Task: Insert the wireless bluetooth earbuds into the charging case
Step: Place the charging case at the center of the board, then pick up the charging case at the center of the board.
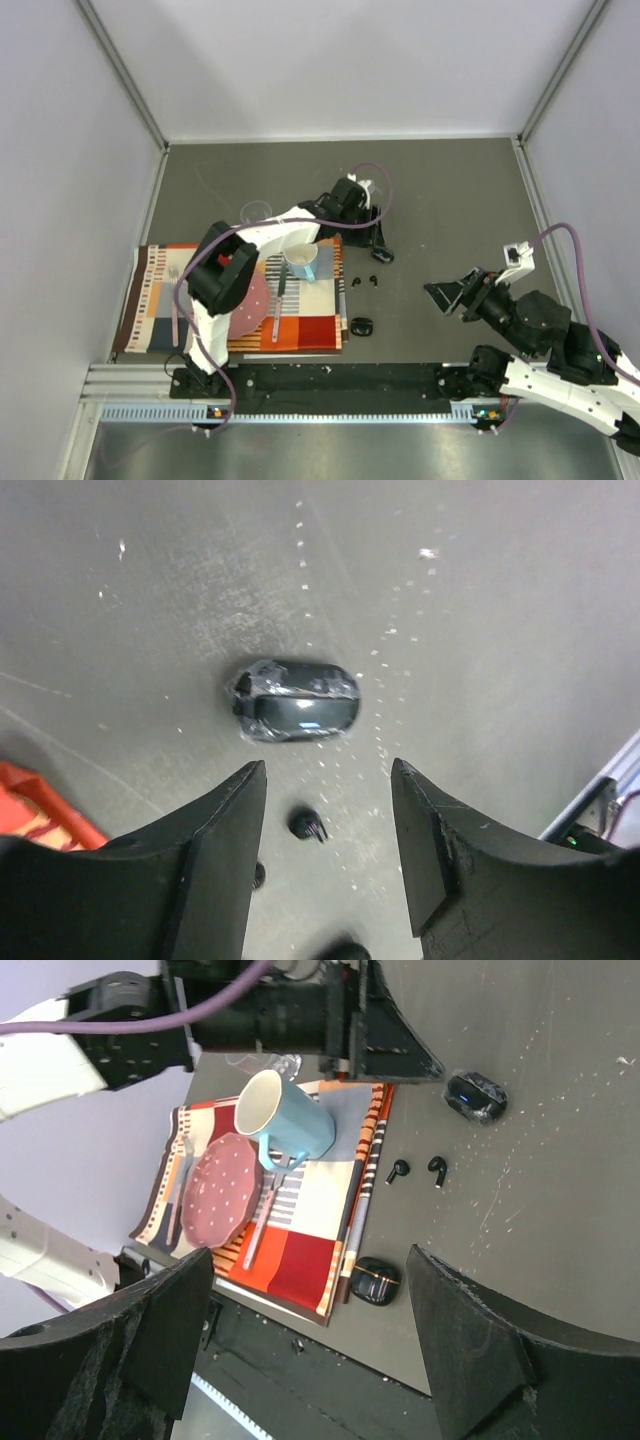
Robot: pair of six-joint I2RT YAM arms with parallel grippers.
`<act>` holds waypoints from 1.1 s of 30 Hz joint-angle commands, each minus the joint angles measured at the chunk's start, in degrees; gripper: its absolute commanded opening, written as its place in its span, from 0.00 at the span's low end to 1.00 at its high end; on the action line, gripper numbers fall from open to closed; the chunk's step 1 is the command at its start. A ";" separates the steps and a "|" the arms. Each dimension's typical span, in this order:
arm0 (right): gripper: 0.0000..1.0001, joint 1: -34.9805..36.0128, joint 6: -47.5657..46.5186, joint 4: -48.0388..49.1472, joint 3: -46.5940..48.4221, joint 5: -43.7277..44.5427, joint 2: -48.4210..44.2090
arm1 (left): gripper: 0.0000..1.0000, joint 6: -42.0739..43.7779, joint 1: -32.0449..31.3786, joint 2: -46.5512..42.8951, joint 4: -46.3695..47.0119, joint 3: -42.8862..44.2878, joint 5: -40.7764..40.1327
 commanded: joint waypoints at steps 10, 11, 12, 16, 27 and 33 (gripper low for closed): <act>0.79 0.17 3.42 -0.09 -1.28 -3.54 5.41 | 0.54 7.30 -0.13 -39.16 5.72 -14.21 -4.40; 0.79 0.26 3.87 -0.18 -1.46 -4.85 6.83 | 0.54 7.30 -0.13 -41.56 6.61 -17.45 -4.32; 0.79 0.17 4.13 -0.18 -1.55 -5.47 8.76 | 0.54 7.21 -0.13 -44.02 7.83 -19.31 -4.41; 0.79 0.17 4.66 0.17 -2.16 -7.94 16.59 | 0.57 4.49 0.05 -57.45 14.00 -28.97 -3.36; 0.71 -12.64 3.44 18.87 -12.52 -33.85 32.58 | 0.98 0.45 0.05 -76.21 6.19 -36.99 -3.53; 0.67 -12.84 -0.85 26.45 -11.49 -38.70 43.64 | 0.98 -0.17 0.05 -80.69 4.24 -39.80 -5.11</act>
